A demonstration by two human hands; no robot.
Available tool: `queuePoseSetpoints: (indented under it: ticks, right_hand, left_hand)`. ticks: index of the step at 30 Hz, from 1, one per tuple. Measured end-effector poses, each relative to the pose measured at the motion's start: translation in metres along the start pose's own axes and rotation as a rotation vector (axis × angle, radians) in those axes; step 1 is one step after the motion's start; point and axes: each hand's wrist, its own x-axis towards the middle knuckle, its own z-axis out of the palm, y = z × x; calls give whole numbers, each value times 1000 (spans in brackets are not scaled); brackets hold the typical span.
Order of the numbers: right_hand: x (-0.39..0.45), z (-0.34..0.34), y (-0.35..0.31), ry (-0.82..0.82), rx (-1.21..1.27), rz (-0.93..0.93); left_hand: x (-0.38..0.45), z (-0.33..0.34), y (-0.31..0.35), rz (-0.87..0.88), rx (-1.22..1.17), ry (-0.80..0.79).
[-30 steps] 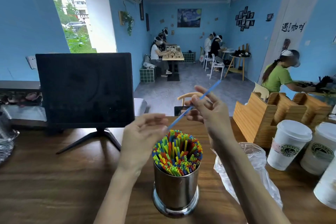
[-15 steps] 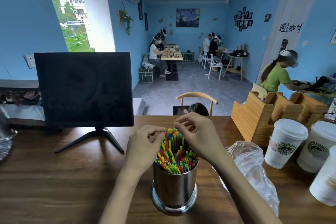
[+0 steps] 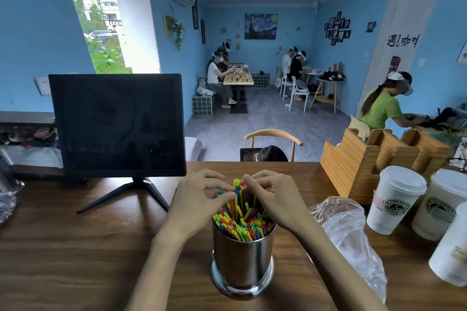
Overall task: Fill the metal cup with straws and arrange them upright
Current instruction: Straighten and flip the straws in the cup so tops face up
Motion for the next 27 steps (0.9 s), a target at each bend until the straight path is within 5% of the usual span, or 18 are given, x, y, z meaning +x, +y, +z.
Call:
queuePoseSetpoints:
  ticks: [10,17,27]
  right_hand:
    - [-3,1,1,-36,17,5]
    - [-3,0,2,-40,-19,-39]
    - [-6,5,9,-48,-78,-32]
  left_hand:
    - [-4,9,8,89,-85,236]
    - [-3,7,-5,36,-59,17]
    - [-9,3,-14,-147,-107,65]
